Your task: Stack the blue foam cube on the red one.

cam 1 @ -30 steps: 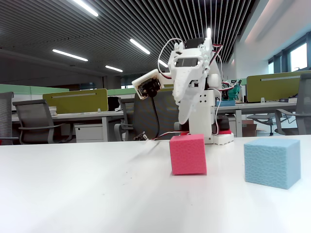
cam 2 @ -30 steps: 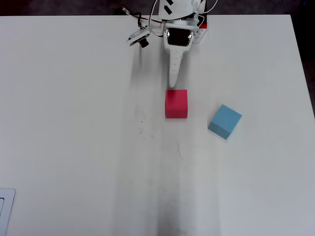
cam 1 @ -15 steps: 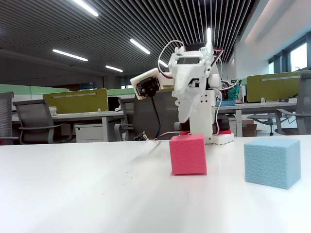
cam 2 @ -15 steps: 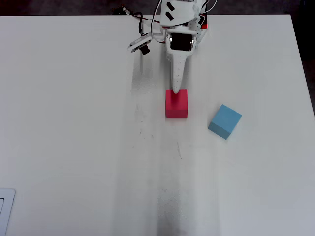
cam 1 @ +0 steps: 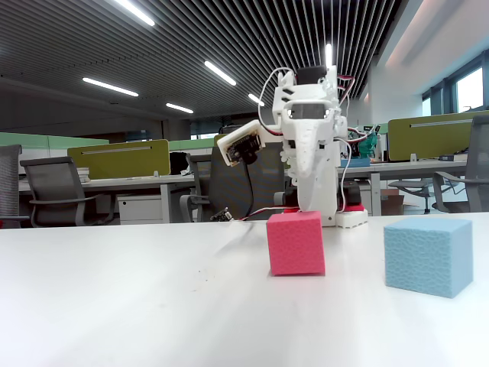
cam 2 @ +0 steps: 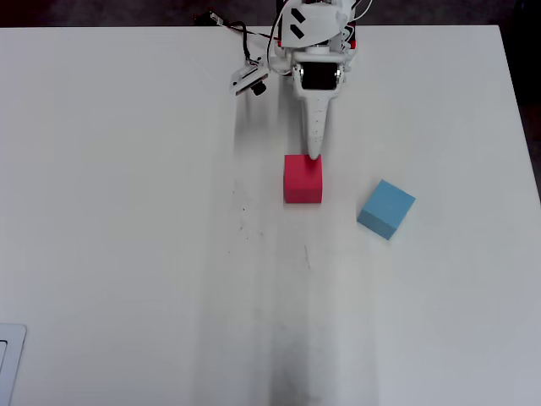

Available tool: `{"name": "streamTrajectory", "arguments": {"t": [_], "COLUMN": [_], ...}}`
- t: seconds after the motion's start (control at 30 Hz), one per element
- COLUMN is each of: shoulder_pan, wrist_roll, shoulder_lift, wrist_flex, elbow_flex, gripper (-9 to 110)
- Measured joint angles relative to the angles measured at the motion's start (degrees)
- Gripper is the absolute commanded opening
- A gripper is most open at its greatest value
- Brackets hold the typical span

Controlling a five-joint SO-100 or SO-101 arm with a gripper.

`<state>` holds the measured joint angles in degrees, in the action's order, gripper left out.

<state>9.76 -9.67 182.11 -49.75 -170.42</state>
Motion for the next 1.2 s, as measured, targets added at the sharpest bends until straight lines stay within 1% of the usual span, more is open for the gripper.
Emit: {"name": "streamTrajectory", "arguments": {"t": [0.1,0.2,0.33,0.47,0.77,0.87,0.9,0.93,1.2], "shoulder_pan": [-0.26,-1.85,-5.19,-9.67,-17.31,-19.34,-20.21,-20.3,-26.02], "wrist_roll": [-0.79,-3.87,-10.11,-17.4,-33.49,-37.79,-40.43,-40.69,-49.83], "shoulder_lift": [0.0,0.0,0.0,-1.85,-20.83,-28.56,-33.93,-34.45,-55.9], "wrist_flex": [0.35,1.41,1.76,-0.53,0.0,1.41,2.81,2.99,5.71], "elbow_flex": [0.0,0.26,4.39,9.58,23.29,27.6,30.59,30.85,42.54], "gripper": [27,31,36,40,44,45,45,46,46]}}
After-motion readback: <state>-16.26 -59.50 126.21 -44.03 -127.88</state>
